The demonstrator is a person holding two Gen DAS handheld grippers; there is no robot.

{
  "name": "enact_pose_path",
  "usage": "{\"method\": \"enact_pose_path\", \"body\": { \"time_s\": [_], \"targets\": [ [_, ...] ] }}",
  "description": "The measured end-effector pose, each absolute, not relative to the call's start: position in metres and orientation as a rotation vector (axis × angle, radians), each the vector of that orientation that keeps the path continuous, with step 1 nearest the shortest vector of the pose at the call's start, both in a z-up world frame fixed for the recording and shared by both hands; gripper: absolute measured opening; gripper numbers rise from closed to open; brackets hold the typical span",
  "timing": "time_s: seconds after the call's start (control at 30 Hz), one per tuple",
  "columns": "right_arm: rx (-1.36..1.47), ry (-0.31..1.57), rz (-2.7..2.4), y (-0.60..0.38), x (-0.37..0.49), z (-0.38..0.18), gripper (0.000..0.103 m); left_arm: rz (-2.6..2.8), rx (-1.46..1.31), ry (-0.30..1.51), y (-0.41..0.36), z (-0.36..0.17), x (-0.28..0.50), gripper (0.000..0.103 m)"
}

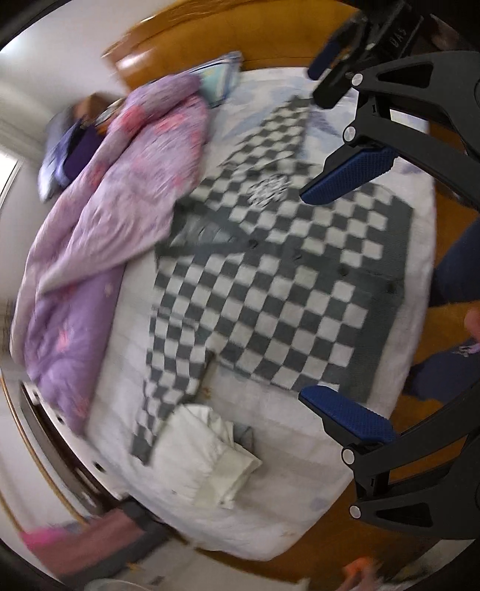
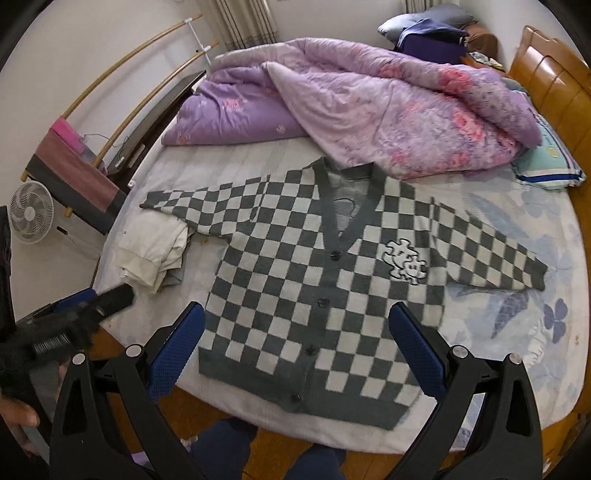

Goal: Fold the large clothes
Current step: 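Move the left tool to the cardigan's sleeve cuff and close on it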

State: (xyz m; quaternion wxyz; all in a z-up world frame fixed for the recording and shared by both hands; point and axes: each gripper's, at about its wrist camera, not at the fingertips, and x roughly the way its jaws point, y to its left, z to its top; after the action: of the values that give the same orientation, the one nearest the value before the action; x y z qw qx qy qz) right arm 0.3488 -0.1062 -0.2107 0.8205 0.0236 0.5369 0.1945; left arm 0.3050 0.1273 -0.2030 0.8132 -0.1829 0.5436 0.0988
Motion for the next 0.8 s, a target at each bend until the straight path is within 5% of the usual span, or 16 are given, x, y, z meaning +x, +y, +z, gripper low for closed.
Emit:
{"method": "enact_pose_path", "body": {
  "time_s": [0.2,0.53,0.73,0.8],
  "targets": [
    [0.048,1.15,0.374,-0.049,0.395,-0.263,0.092,0.28,-0.526,1.177,0.254,-0.261,0.357,0.098],
    [0.215,1.335,0.33,0.055,0.472,-0.386,0.045,0.449,-0.653,1.136,0.477,-0.348,0.437,0.097],
    [0.218,1.38,0.35,0.11,0.489,-0.431,0.045,0.511,-0.748,1.098,0.558,-0.387,0.469,0.093],
    [0.196,1.391,0.359,0.122,0.494,-0.444,0.045,0.53,-0.768,1.09,0.577,-0.403,0.479,0.08]
  ]
}}
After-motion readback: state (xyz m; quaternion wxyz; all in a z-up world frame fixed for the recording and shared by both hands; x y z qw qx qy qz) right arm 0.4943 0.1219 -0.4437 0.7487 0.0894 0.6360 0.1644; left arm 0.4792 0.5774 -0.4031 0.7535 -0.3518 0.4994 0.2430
